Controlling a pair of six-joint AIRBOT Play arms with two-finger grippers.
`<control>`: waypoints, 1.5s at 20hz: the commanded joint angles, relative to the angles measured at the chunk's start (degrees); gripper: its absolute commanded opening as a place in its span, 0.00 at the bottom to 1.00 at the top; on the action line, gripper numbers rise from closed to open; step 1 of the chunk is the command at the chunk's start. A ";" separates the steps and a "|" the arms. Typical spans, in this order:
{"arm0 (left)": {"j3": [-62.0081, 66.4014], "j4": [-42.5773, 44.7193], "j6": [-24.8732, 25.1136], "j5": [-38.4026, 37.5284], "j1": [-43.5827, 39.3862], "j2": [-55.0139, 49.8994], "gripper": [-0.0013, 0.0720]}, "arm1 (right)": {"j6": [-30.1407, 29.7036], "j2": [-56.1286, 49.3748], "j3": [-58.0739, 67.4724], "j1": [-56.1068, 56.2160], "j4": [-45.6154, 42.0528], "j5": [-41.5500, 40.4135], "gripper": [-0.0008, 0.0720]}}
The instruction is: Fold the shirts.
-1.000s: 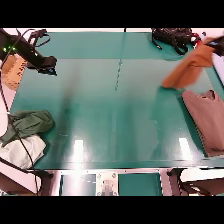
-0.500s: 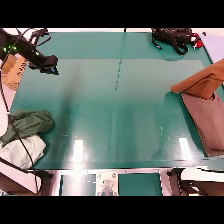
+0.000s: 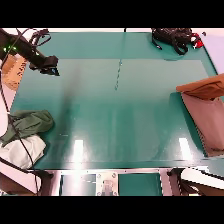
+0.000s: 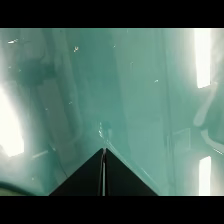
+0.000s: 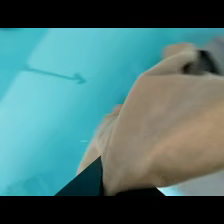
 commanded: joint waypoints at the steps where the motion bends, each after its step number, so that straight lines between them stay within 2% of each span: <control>1: -0.02 -0.07 0.07 -0.17 -0.02 0.02 0.04 | 0.09 3.02 -5.66 -2.67 -3.06 -0.17 0.03; 9: -0.02 -0.09 0.04 0.04 -0.02 0.02 0.04 | -4.15 10.86 -25.22 -16.57 -5.22 0.02 0.03; 14: -0.02 -1.36 0.00 -0.07 -0.02 0.02 0.04 | -7.08 11.34 -38.18 -25.49 -7.39 -1.99 0.04; 15: -0.02 -2.03 0.02 -0.11 -0.02 0.00 0.04 | -7.04 11.34 -40.04 -27.06 -7.96 -2.03 0.07; 16: -0.02 -3.06 0.02 -0.13 -0.02 0.00 0.04 | -7.04 11.34 -41.29 -28.46 -8.28 -0.85 0.33; 17: -0.02 -4.00 0.04 -0.09 -0.02 0.02 0.04 | -7.02 11.34 -42.01 -29.92 -9.25 1.84 0.73; 18: -0.02 -4.98 0.04 -0.02 -0.02 0.02 0.04 | -6.88 11.34 -42.03 -31.06 -10.64 4.98 0.79; 21: 0.00 -7.56 0.09 0.70 -0.02 0.07 0.04 | -6.62 11.41 -40.11 -31.71 -10.43 10.71 0.78; 23: 0.28 -8.48 0.50 1.70 -0.02 0.83 0.04 | -6.86 12.04 -38.69 -28.46 -6.51 11.54 0.75; 24: 0.46 -8.70 0.50 2.16 -0.02 1.51 0.04 | -7.10 12.87 -38.60 -25.86 -3.61 10.60 0.61; 25: 0.44 -8.76 0.52 2.80 -0.02 2.84 0.04 | -8.72 13.81 -38.60 -22.71 0.20 8.63 0.24; 26: 0.39 -8.74 0.55 3.21 -0.02 4.35 0.04 | -10.93 14.78 -38.58 -19.12 4.44 6.34 0.04; 30: -2.01 -7.32 0.37 2.60 -0.02 10.58 0.04 | -14.58 16.65 -37.27 -3.15 13.62 2.38 0.04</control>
